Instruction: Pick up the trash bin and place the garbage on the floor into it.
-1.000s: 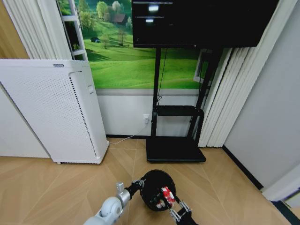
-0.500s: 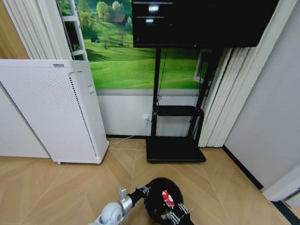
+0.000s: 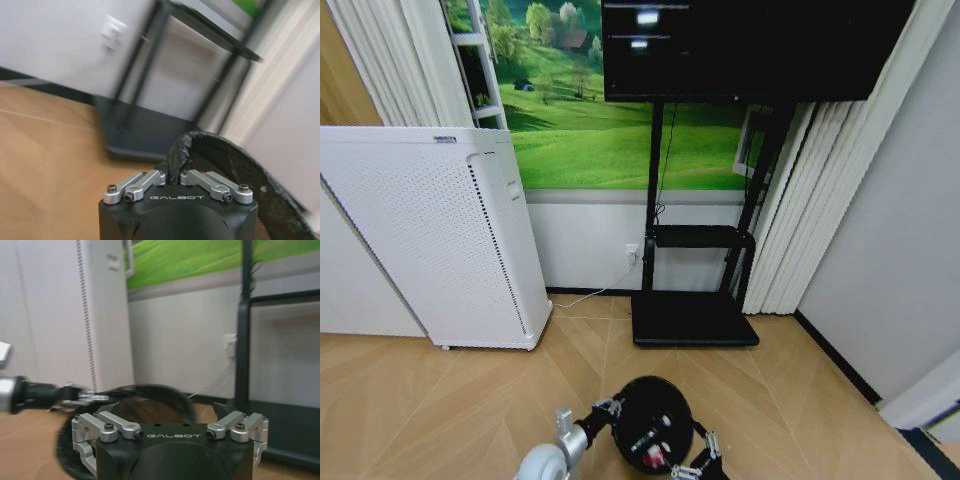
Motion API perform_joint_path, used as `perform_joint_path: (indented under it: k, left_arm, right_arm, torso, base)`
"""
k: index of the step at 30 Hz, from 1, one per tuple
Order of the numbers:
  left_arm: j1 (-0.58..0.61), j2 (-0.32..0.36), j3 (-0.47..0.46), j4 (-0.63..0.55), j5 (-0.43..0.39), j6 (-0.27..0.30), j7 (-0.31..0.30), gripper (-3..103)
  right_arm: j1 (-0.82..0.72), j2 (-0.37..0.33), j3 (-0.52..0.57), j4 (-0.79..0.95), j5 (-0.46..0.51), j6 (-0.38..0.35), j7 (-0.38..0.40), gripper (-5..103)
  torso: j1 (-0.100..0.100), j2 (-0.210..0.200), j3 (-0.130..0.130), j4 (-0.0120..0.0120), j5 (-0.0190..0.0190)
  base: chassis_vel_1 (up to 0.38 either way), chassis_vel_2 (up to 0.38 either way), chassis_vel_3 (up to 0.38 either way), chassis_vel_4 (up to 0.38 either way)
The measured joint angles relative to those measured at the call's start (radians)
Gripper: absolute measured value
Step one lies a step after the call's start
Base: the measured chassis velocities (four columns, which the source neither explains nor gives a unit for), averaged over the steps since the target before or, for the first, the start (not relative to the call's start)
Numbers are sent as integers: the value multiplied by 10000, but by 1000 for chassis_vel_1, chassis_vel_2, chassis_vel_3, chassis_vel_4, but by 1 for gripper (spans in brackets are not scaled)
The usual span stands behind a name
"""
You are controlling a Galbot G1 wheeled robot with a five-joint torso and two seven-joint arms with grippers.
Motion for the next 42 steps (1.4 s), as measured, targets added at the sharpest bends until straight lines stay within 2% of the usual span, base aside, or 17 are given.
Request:
perform_joint_path:
  k: [1, 2, 3, 4, 6, 7, 8, 10, 11, 13, 14, 17, 26, 33, 34, 37, 42]
  left_arm:
    - [0, 0, 0, 0, 0, 0, 0, 7]
    - [325, 89, -647, -450, 22, 155, -406, 7]
    - [1002, 203, -1820, -1166, -123, 535, -1218, 7]
    - [1002, 203, -1820, -1166, -123, 535, -1218, 7]
    - [1754, 202, -2988, -1739, -318, 910, -1856, 7]
    - [2405, 96, -3959, -2098, -459, 1126, -2183, 7]
    - [2405, 96, -3959, -2098, -459, 1126, -2183, 7]
    - [3654, -336, -5616, -2652, -848, 1360, -2628, 7]
    - [3654, -336, -5616, -2652, -848, 1360, -2628, 7]
    - [4695, -806, -6683, -2899, -1203, 1386, -2652, 7]
    - [4695, -806, -6683, -2899, -1203, 1386, -2652, 7]
    - [5503, -995, -7546, -2861, -1573, 1167, -2215, 7]
    - [5972, -934, -8271, -1986, -1958, 368, -1701, 7]
    - [5699, -905, -8104, -1456, -1950, 56, -1426, 7]
    - [5580, -857, -7998, -1239, -1935, -82, -1030, 7]
    - [5429, -812, -7753, -923, -1833, -146, -662, 7]
    - [5261, -805, -7493, -449, -1594, -158, -650, 7]
  right_arm:
    - [0, 0, 0, 0, 0, 0, 0, 100]
    - [114, 46, 138, 62, 213, 0, 237, 100]
    - [326, 125, 364, 198, 563, -124, 614, 100]
    - [326, 125, 364, 198, 563, -124, 614, 100]
    - [522, 193, 530, 301, 865, -264, 855, 100]
    - [644, 241, 614, 364, 1036, -359, 980, 100]
    - [644, 241, 614, 364, 1036, -359, 980, 100]
    - [786, 324, 690, 399, 1132, -418, 1078, 100]
    - [786, 324, 690, 399, 1132, -418, 1078, 100]
    - [835, 427, 691, 364, 1135, -420, 1098, 100]
    - [835, 427, 691, 364, 1135, -420, 1098, 100]
    - [728, 782, 726, 292, 1020, -308, 1120, 100]
    - [875, 1161, 629, 187, 894, -236, 1304, 100]
    - [1031, 1152, 716, 143, 1128, -229, 1504, 100]
    - [1004, 1149, 775, 142, 1188, -166, 1521, 100]
    - [917, 1140, 835, 96, 1190, -62, 1522, 100]
    - [926, 1142, 894, 52, 1179, -30, 1526, 100]
  torso:
    - [0, 0, 0, 0, 0]
    - [0, 0, 0, 0, 3]
    - [0, -1, 0, 0, 1]
    - [0, -1, 0, 0, 1]
    - [0, 0, 0, 2, 2]
    - [0, 0, 0, 2, 2]
    - [0, 0, 0, 2, 2]
    - [0, 0, -1, 3, 4]
    - [0, 0, -1, 3, 4]
    - [0, 0, -1, 8, -1]
    - [0, 0, -1, 8, -1]
    - [0, 1, -1, 4, 5]
    - [0, 0, -1, 2, 1]
    - [3, 0, 0, 0, -2]
    - [3, 0, 0, 0, 1]
    - [2, 0, 1, -1, 4]
    - [2, 0, 0, -2, 3]
  base:
    - [0, 0, 0, 0]
    - [0, 0, 0, 0]
    - [0, 0, 0, 0]
    - [0, 0, 0, 0]
    - [0, 0, 0, 0]
    - [0, 0, 0, 0]
    - [0, 0, 0, 0]
    - [0, 0, 0, 0]
    - [0, 0, 0, 0]
    - [0, 0, 0, 0]
    - [0, 0, 0, 0]
    - [0, 0, 0, 0]
    - [57, 56, -57, -64]
    - [99, 105, -115, -108]
    - [0, 0, 0, 0]
    - [0, 0, 0, 0]
    - [-10, -9, 7, 9]
